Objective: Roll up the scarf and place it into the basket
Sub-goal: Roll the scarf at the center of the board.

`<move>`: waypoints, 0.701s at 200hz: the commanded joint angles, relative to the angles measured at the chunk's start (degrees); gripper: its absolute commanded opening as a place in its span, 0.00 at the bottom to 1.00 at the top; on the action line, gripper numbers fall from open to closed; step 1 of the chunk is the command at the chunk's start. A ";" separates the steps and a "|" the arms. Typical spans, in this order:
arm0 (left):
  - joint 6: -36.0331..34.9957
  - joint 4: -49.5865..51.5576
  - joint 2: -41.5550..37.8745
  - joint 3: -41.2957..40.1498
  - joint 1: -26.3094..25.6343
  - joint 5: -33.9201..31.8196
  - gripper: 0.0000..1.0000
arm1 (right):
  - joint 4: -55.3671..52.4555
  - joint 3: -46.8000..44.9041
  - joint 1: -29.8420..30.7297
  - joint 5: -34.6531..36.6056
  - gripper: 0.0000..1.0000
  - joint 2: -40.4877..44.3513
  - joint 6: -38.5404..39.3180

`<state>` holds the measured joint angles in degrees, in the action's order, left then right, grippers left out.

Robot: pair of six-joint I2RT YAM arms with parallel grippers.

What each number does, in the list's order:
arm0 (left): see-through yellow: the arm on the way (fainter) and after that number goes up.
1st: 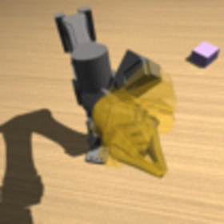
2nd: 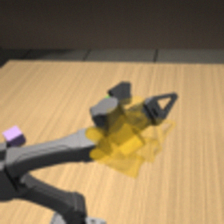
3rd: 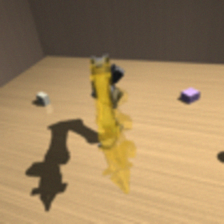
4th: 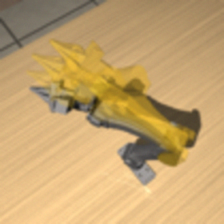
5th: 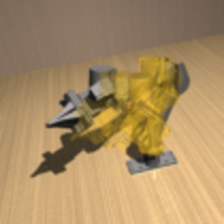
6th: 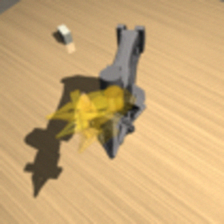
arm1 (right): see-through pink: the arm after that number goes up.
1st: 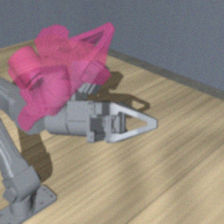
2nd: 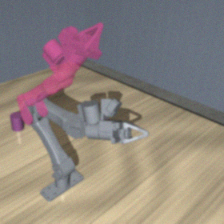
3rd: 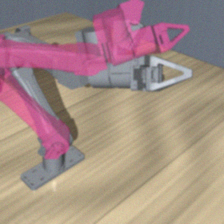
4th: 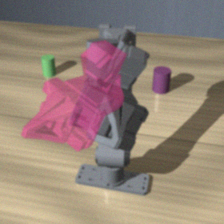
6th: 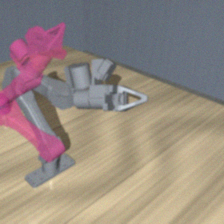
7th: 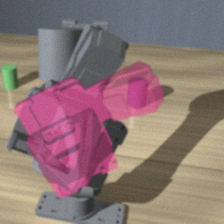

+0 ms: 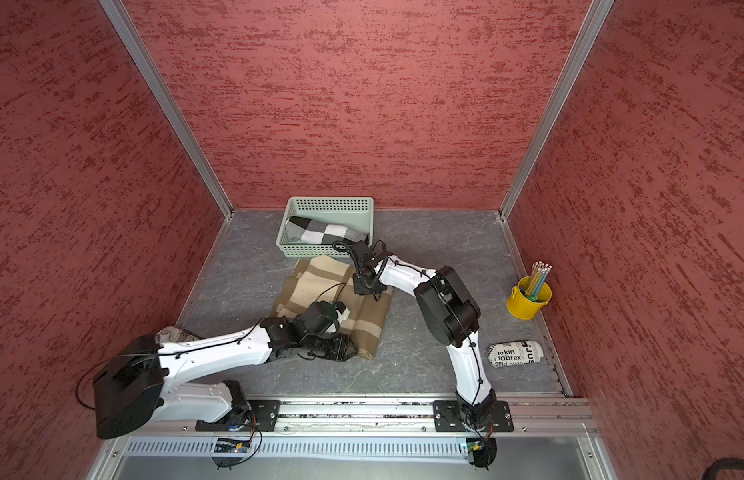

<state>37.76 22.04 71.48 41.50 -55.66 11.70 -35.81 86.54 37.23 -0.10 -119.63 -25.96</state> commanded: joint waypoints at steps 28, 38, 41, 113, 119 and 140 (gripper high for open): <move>-14.57 -4.21 1.62 5.17 -2.95 -6.00 0.60 | 2.83 0.09 -2.06 -3.85 0.30 -0.14 -1.68; -15.62 -5.06 5.52 5.94 -2.67 -6.42 0.50 | 3.88 -0.50 -2.79 -4.78 0.31 1.15 -2.03; -15.75 -5.40 6.63 6.16 -2.43 -6.17 0.46 | 4.12 -0.76 -3.05 -5.26 0.31 1.61 -2.16; -9.82 -10.66 16.73 3.74 1.87 -0.29 0.16 | 14.19 -16.55 -8.47 -8.47 0.39 19.10 -7.84; -9.57 -10.75 16.00 3.24 1.87 -0.05 0.16 | 15.16 -19.46 -8.87 -8.14 0.40 20.94 -8.86; -9.04 -12.07 12.95 1.48 1.78 0.60 0.17 | 21.21 -30.11 -9.12 -8.74 0.45 27.50 -13.89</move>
<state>27.57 12.69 88.07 44.60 -53.84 10.68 -22.02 65.58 28.62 -8.36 -97.30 -32.97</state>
